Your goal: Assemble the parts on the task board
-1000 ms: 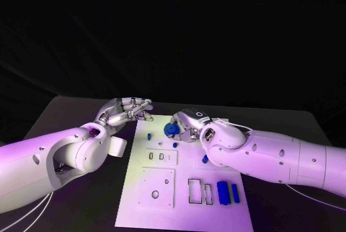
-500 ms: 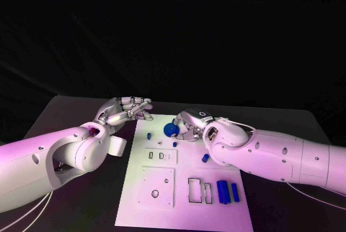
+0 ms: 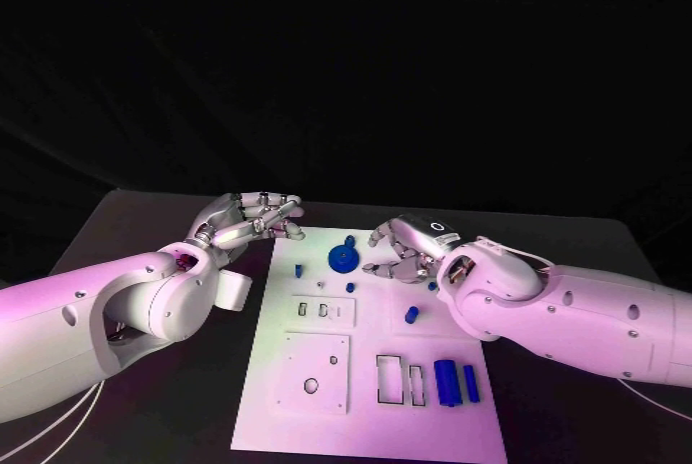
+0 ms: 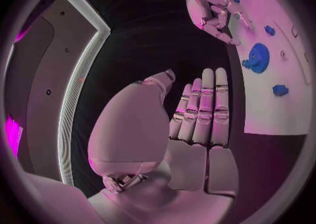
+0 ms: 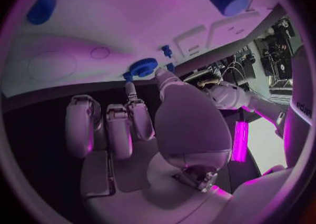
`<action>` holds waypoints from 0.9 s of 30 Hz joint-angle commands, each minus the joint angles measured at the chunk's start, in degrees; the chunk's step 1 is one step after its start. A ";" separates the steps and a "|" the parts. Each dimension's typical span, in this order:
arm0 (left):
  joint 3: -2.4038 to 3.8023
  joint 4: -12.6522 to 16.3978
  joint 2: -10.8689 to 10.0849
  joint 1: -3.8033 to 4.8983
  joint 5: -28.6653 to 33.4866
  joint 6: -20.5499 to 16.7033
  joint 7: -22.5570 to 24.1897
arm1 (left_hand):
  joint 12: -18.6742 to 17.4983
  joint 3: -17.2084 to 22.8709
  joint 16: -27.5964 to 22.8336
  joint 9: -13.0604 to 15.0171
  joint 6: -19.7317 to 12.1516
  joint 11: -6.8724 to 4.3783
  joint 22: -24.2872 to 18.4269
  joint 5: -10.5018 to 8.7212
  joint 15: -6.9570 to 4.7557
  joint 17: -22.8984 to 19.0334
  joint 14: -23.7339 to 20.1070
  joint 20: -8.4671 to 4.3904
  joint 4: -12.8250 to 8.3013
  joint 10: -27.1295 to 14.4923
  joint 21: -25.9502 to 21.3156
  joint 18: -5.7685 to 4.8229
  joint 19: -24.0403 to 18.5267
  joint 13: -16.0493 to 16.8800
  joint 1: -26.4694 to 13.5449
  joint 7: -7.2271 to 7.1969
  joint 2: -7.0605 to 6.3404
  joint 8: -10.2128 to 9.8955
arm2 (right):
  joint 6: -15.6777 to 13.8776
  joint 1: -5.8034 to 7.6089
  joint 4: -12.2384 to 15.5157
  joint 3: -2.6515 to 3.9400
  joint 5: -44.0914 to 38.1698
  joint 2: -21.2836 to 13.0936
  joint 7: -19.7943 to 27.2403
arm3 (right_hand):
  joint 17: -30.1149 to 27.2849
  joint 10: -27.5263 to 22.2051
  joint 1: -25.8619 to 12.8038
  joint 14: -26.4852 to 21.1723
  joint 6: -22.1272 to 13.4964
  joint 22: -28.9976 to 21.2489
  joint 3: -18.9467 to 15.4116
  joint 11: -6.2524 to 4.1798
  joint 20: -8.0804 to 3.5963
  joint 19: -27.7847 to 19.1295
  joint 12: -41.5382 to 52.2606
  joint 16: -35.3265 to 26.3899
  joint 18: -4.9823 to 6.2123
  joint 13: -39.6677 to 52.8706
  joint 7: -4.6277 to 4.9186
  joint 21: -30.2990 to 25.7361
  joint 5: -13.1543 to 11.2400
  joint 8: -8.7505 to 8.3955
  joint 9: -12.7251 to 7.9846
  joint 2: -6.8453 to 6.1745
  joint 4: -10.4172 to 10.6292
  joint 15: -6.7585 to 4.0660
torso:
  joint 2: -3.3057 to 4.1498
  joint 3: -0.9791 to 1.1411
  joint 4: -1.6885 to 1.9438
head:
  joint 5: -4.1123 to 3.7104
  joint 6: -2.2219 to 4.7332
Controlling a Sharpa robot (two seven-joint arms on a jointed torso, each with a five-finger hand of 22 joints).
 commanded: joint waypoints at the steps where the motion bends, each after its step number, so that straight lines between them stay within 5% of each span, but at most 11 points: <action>1: 0.03 0.10 -0.03 0.05 -0.12 0.84 0.22 | -0.21 -0.11 0.21 0.09 -0.43 -0.10 0.04 -0.13 0.17 0.05 -0.37 0.10 -0.19 -0.29 0.29 0.49 -0.37 0.06 -0.24 1.63 0.29 -0.32 | -5.60 0.85 2.25 0.17 7.03 -3.30 6.51 | 12.15 0.28 2.29 5.39 0.60 3.81 1.30 -0.09 -0.24 0.00 0.04 0.15 -0.15 5.09 0.01 -0.53 0.19 -0.19 -0.04 -0.39 -0.10 -0.23 | -0.23 0.00 -0.12 | -0.17 -0.04; 6: 0.02 -0.10 -0.05 0.04 -0.12 0.94 0.25 | -0.21 -0.12 0.27 0.11 -0.46 -0.08 0.04 -0.12 0.19 0.11 -0.48 0.12 -0.22 -0.33 0.31 0.50 -0.43 0.07 -0.23 1.63 0.31 -0.34 | -3.53 2.21 4.23 0.21 20.55 -9.94 14.85 | 9.56 -1.00 6.69 4.72 1.01 1.41 3.95 -0.12 -0.34 -1.99 -1.54 -0.82 0.56 3.70 0.04 -3.34 0.11 -0.37 -0.17 -1.41 -1.31 -0.32 | -0.57 0.19 -0.38 | -0.34 0.04; 13: 0.00 -0.48 0.11 0.01 -0.12 1.04 0.35 | -0.21 -0.12 0.27 0.11 -0.46 -0.08 0.04 -0.12 0.19 0.11 -0.48 0.12 -0.22 -0.33 0.31 0.50 -0.43 0.07 -0.23 1.63 0.31 -0.34 | 1.76 2.72 2.30 0.09 32.21 -16.73 23.28 | 7.99 -2.95 10.13 4.29 0.64 -0.90 5.91 0.07 -0.24 -3.98 -3.79 -1.56 1.21 1.74 0.31 -6.29 0.04 -0.81 -0.42 -3.37 -3.11 -0.16 | -0.80 0.55 -0.62 | -0.75 0.22; 16: 0.00 -0.61 0.25 -0.01 -0.11 1.11 0.38 | -0.21 -0.13 0.32 0.12 -0.47 -0.08 0.05 -0.12 0.19 0.15 -0.53 0.13 -0.27 -0.34 0.33 0.50 -0.47 0.08 -0.19 1.63 0.29 -0.34 | 3.96 2.51 0.95 -0.06 33.57 -18.52 24.80 | 7.81 -3.19 11.51 4.22 0.88 -1.10 6.51 0.02 -0.22 -4.19 -4.03 -1.68 1.27 1.57 0.23 -6.71 0.05 -0.71 -0.40 -4.23 -4.09 -0.18 | -0.89 0.66 -0.67 | -1.67 0.20; 18: -0.01 -0.68 0.32 -0.02 -0.11 1.17 0.40 | -0.21 -0.13 0.32 0.12 -0.47 -0.08 0.05 -0.12 0.19 0.15 -0.53 0.13 -0.27 -0.34 0.33 0.50 -0.47 0.08 -0.19 1.63 0.29 -0.34 | 5.25 2.18 0.08 -0.15 33.48 -19.31 25.09 | 7.83 -3.22 14.44 4.21 1.18 -1.07 8.65 -0.27 -0.43 -4.19 -4.05 -1.70 1.29 1.60 -0.04 -6.84 0.22 -0.62 -0.44 -4.30 -6.01 -0.45 | -0.89 0.80 -0.84 | -1.73 0.56; 23: -0.01 -0.97 0.64 -0.04 -0.09 1.51 0.49 | -0.21 -0.13 0.32 0.12 -0.47 -0.08 0.05 -0.12 0.19 0.15 -0.53 0.13 -0.27 -0.34 0.33 0.50 -0.47 0.08 -0.19 1.63 0.29 -0.34 | 7.26 1.33 -1.98 -0.25 32.63 -19.85 24.90 | 8.17 -3.04 14.35 4.31 1.45 -0.78 9.64 -0.29 -0.52 -3.97 -3.90 -1.58 1.21 1.74 -0.04 -6.64 0.07 -0.57 -0.50 -4.90 -6.38 -0.49 | -0.87 1.01 -0.98 | -1.65 0.55; 27: -0.01 -1.06 0.79 -0.05 -0.07 1.69 0.54 | -0.21 -0.13 0.32 0.12 -0.47 -0.08 0.05 -0.12 0.19 0.15 -0.53 0.13 -0.27 -0.34 0.33 0.50 -0.47 0.08 -0.19 1.63 0.29 -0.34 | 7.63 0.42 -3.92 -0.29 32.29 -19.13 24.13 | 8.44 -2.88 13.62 4.40 1.33 -0.65 9.79 -0.10 -0.48 -3.85 -3.75 -1.47 1.16 1.86 0.21 -6.55 0.00 -0.68 -0.58 -5.22 -6.21 -0.38 | -0.84 0.90 -0.95 | -1.91 0.27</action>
